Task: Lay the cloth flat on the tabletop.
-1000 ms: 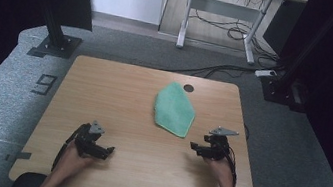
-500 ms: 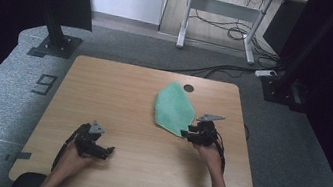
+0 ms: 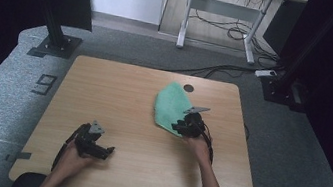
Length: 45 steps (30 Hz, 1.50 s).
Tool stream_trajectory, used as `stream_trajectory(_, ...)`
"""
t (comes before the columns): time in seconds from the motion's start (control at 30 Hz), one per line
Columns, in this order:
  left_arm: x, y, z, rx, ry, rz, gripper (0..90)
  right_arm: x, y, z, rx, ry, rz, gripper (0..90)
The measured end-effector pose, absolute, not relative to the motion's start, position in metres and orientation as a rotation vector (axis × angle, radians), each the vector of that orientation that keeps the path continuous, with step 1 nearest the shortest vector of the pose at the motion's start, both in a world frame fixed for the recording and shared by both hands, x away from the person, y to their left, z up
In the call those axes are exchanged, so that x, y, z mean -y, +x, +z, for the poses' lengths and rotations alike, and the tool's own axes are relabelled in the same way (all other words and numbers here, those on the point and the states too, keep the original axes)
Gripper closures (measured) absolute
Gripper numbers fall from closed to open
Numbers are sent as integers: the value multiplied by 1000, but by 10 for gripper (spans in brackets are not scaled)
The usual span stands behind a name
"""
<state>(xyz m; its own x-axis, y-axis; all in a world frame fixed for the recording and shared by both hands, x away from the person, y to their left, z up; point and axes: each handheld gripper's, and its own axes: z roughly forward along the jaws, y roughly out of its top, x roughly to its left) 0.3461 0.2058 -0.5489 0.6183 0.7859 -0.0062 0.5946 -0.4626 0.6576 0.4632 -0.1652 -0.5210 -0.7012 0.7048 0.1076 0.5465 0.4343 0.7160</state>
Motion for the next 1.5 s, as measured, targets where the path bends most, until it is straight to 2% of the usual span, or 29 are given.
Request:
stream_trajectory(0.2, -206, 346, -549, -1079, 2215, 397, 0, 158, 471, -536, -2497, 1113, 1082, 677)
stream_trajectory(0.33, -206, 346, -549, -1079, 2215, 397, 0, 161, 470, -542, -2485, 1134, 1100, 784)
stream_trajectory(0.43, -206, 346, -549, -1079, 2215, 399, 0, 164, 466, -542, -2504, 1141, 1110, 820)
stream_trajectory(1.5, -206, 346, -548, -1084, 2219, 394, 6, 154, 353, -544, -2645, 947, 1186, 820)
